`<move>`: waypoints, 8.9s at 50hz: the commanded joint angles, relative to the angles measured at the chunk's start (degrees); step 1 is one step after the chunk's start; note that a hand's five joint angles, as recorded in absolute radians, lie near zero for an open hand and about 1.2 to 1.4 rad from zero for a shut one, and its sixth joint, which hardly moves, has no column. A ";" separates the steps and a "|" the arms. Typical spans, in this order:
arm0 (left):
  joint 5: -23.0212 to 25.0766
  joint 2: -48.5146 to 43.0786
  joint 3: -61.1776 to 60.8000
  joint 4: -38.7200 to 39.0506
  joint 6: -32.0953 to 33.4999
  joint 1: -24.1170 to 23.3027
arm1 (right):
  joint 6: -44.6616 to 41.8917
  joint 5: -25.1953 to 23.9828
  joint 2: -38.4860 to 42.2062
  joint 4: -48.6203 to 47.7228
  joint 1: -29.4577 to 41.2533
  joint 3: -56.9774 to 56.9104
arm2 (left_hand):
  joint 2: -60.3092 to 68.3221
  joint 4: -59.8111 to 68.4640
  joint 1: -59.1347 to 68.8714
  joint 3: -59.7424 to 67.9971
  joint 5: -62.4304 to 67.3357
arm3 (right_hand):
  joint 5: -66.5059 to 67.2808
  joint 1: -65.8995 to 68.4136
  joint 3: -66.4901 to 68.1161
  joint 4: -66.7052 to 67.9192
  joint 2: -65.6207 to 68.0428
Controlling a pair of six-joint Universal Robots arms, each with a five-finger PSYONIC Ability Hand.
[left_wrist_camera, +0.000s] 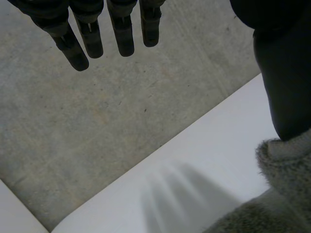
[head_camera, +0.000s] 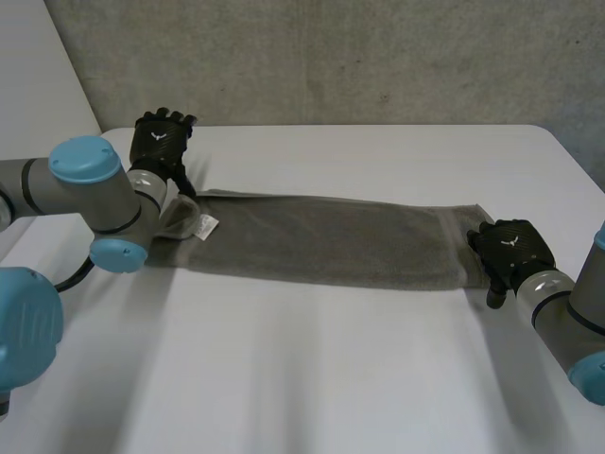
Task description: Fold the towel.
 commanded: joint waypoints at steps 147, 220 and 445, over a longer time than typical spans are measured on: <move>4.98 6.98 -16.64 -5.13 -1.03 2.73 | -0.87 -0.09 0.26 0.11 0.58 0.66 | -4.37 -4.55 -4.15 -3.55 -12.10 | -0.05 1.28 2.04 1.82 3.10; 3.22 29.73 -45.55 -4.68 2.41 3.79 | -0.16 -8.00 3.87 0.37 -2.15 -5.23 | -3.19 -3.38 -2.97 -2.37 -10.92 | 15.26 16.59 17.35 17.13 18.40; -9.79 33.67 -30.80 -17.41 -23.08 -24.43 | 25.85 -5.81 -14.30 18.30 15.88 -14.45 | -4.54 -4.72 -4.32 -3.72 -12.27 | -11.74 -10.41 -9.65 -9.87 -8.59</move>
